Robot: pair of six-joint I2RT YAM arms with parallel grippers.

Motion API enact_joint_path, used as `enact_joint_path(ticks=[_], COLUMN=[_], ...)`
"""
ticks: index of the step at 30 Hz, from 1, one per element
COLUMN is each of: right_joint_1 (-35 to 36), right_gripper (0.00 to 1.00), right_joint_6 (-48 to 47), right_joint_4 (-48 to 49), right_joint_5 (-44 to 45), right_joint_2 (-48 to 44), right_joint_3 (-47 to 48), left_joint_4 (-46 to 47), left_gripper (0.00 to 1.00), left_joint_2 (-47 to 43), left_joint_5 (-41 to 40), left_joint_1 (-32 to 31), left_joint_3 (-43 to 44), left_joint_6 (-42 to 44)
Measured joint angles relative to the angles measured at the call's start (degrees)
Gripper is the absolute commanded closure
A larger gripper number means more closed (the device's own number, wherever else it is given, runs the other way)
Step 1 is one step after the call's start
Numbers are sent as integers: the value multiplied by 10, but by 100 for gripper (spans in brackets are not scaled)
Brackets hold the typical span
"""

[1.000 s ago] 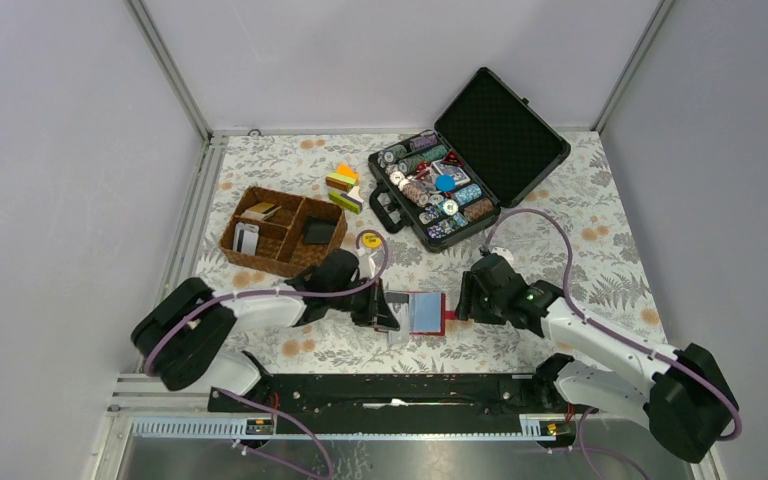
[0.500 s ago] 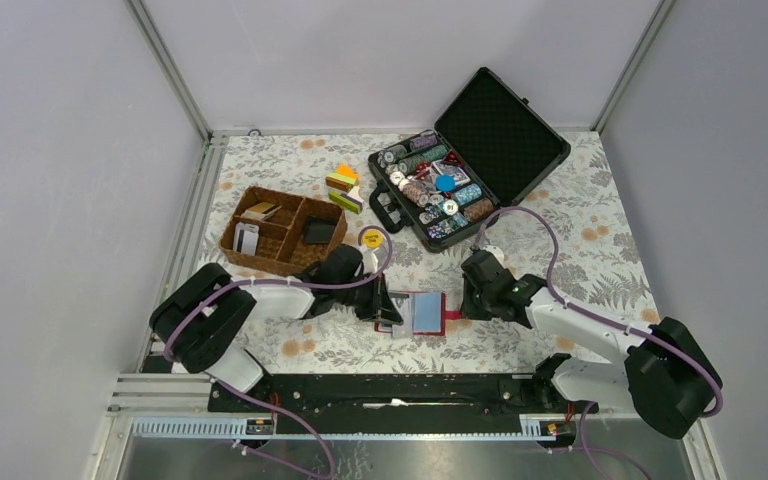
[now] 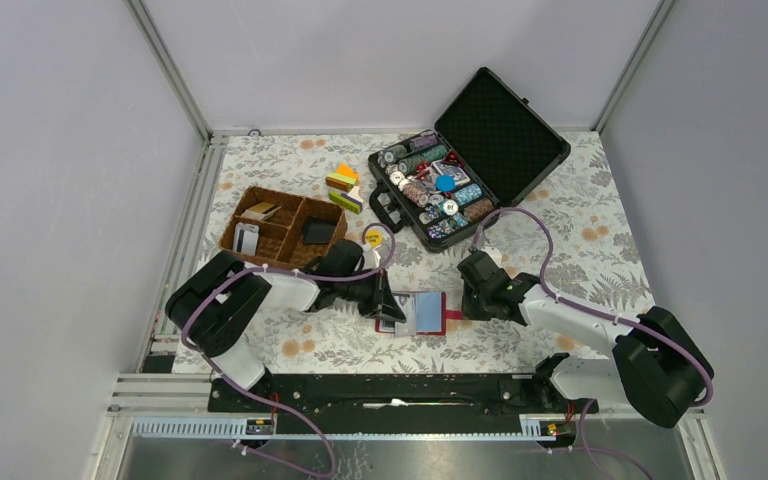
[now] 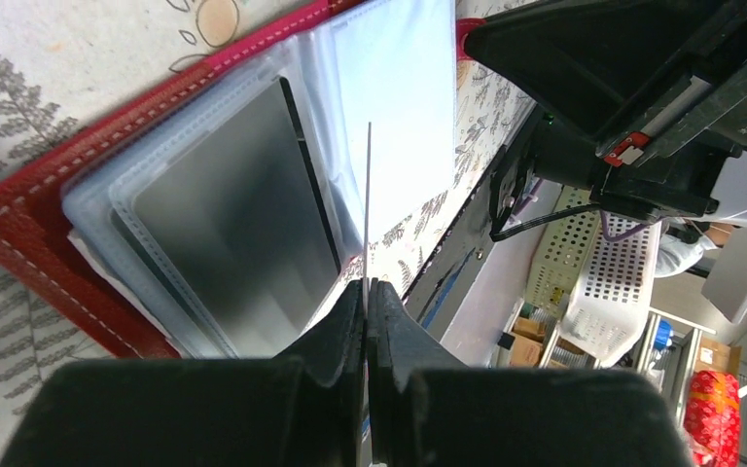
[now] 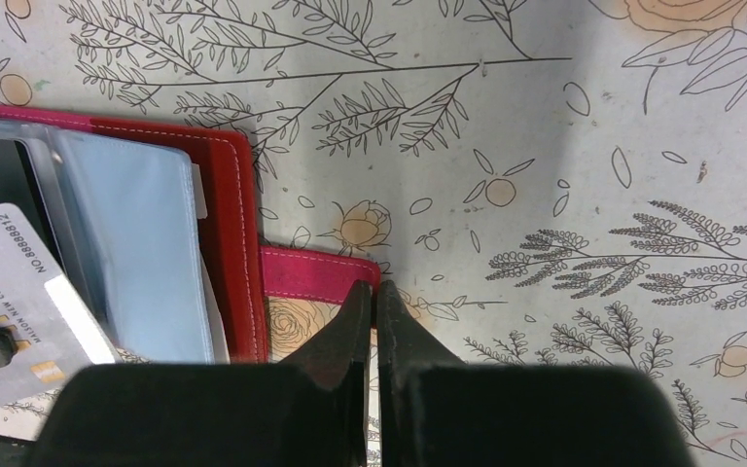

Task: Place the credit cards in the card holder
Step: Insert the credit card into the card holder.

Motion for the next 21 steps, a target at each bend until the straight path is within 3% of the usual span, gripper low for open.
enact_joint_path(ticks=[21], right_joint_1=[0], right_gripper=[100], right_joint_6=[-4], right_joint_4=[2], right_joint_5=[2], right_joint_2=[13], right_joint_3=[7], left_joint_4=[14], left_gripper=[100], left_joint_2=[52], left_joint_5=[42], left_joint_1=[32], left_joint_3=[22], left_joint_6=[-10])
